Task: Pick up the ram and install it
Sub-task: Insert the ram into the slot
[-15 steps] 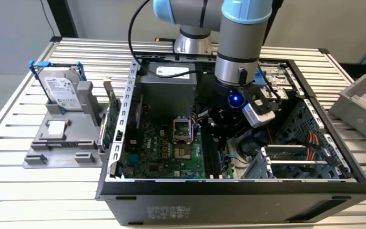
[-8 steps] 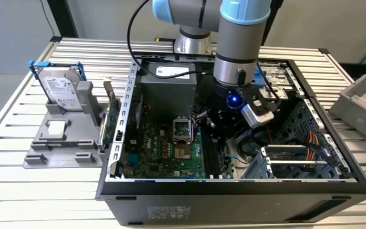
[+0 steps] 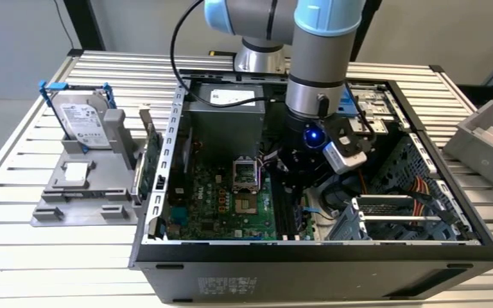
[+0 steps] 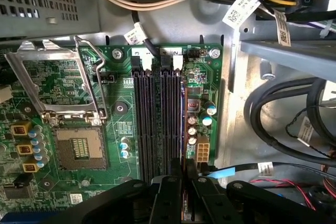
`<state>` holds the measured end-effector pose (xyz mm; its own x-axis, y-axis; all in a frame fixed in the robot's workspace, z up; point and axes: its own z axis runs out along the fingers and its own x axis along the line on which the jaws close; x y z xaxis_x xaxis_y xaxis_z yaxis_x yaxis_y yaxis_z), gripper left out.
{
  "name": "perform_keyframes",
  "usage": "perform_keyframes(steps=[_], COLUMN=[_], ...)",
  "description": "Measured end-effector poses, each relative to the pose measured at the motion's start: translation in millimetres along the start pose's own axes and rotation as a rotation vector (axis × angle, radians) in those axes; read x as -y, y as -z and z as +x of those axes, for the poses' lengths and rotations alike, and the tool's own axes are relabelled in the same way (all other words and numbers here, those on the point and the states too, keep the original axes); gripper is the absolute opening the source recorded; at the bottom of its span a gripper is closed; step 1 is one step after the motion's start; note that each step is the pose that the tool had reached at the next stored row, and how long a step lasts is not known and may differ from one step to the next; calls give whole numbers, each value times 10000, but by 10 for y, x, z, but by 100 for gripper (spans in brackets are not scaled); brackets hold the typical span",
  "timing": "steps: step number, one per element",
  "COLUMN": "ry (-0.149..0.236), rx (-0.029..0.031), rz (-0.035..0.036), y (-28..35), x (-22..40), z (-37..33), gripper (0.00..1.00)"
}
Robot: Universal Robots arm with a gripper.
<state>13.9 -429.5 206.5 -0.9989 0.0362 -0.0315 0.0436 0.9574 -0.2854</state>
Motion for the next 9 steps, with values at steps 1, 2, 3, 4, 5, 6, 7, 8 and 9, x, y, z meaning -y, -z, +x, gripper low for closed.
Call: perform_keyframes(steps=[1, 2, 3, 4, 5, 6, 7, 8, 9], ry=[5, 11, 18, 23, 25, 26, 29, 32, 35], rx=[1, 3, 5, 7, 9, 9, 8, 10, 11], rz=[3, 4, 4, 3, 2, 8, 13, 15, 15], y=[-1, -1, -3, -6, -10, -11, -11, -12, -14], x=[0, 0, 0, -2, -3, -3, -3, -3, -4], z=[4, 8, 11, 11, 12, 14, 15, 17, 18], gripper=[0, 0, 0, 0, 0, 0, 0, 0, 0])
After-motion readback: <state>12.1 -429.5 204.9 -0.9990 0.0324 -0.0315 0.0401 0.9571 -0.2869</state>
